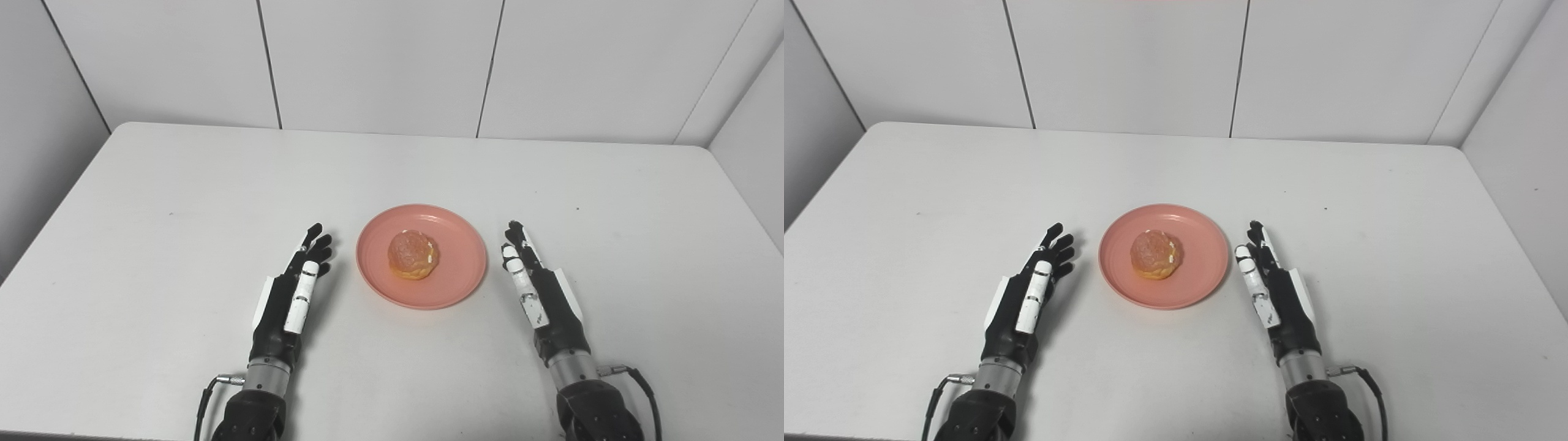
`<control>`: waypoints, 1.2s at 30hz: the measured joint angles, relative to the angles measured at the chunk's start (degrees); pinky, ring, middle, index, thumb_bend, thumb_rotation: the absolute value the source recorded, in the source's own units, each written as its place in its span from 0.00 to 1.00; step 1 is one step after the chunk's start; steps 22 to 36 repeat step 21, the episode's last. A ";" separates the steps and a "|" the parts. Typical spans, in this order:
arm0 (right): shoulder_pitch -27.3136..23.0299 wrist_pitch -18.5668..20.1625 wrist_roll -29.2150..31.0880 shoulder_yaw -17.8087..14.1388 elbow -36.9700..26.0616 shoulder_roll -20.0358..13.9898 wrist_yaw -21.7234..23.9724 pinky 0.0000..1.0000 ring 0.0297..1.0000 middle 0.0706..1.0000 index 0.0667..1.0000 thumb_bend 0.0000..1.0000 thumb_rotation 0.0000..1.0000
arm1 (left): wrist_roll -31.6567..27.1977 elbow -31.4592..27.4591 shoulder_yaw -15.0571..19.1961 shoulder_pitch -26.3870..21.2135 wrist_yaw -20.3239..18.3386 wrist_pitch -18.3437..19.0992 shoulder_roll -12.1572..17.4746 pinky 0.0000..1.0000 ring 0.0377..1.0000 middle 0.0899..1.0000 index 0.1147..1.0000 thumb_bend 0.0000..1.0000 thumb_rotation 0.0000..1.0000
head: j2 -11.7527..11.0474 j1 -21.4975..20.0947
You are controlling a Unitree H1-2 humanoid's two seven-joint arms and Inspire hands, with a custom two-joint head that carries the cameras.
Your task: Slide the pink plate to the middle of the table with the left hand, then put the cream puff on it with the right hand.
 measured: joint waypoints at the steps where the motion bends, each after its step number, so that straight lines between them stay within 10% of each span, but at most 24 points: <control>1: 0.00 0.00 0.01 -0.01 0.00 0.00 0.00 0.94 0.96 0.98 0.98 0.26 1.00 | 0.00 0.00 0.02 0.00 0.00 0.00 0.00 0.91 0.91 0.91 0.90 0.48 1.00 | 0.00 0.00; 36: 0.00 0.01 -0.03 0.03 0.00 -0.01 0.01 0.94 0.96 0.97 0.98 0.27 1.00 | 0.02 -0.03 0.05 0.00 0.00 0.02 0.00 0.91 0.91 0.91 0.90 0.48 1.00 | -0.09 0.00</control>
